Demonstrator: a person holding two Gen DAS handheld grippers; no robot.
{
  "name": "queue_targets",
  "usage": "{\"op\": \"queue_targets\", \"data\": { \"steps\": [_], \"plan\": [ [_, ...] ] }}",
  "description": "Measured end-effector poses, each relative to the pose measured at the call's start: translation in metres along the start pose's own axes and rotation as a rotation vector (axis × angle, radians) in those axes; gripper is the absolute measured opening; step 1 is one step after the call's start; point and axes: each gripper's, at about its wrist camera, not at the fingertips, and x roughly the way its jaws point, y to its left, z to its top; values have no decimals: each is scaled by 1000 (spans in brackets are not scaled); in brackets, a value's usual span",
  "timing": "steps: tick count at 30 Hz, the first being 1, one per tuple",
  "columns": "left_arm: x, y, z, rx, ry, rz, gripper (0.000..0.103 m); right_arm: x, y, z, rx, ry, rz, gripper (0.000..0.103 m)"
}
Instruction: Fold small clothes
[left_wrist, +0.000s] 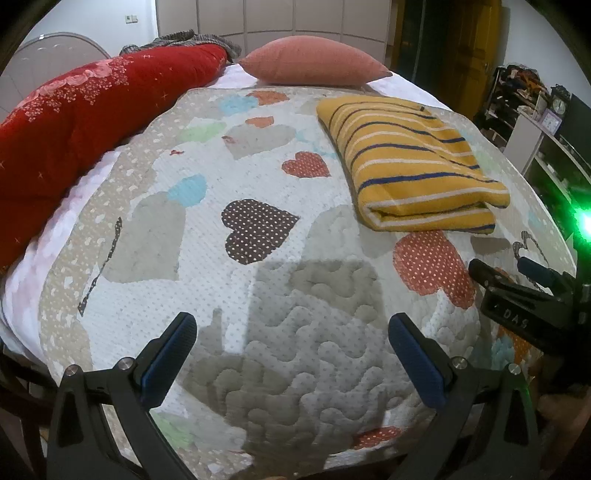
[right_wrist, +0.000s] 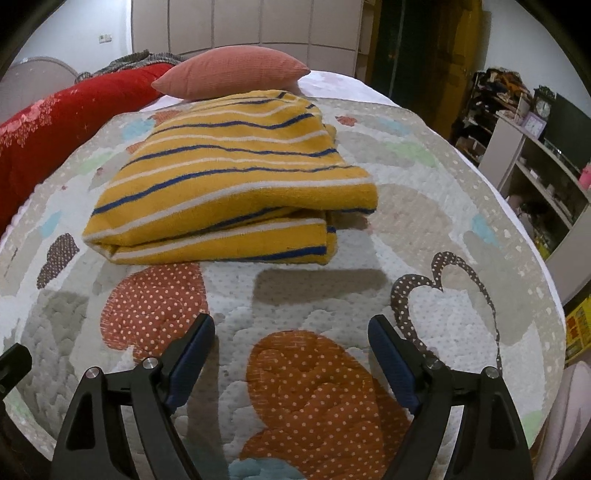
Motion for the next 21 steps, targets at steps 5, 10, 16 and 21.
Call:
{"op": "queue_targets", "data": {
  "steps": [5, 10, 16, 21],
  "plan": [
    [0, -6, -1, 14, 2, 9, 103, 0, 2, -2, -25, -8, -24, 91],
    [-1, -11, -2, 22, 8, 5, 103, -4, 0, -3, -34, -25, -42, 91],
    [-2, -15, -4, 31, 12, 1, 103, -7, -7, -4, -14, -29, -53, 91],
    [-3, -16, -4, 30, 13, -2, 103, -9, -12, -4, 2, -31, -58, 92]
  ]
}}
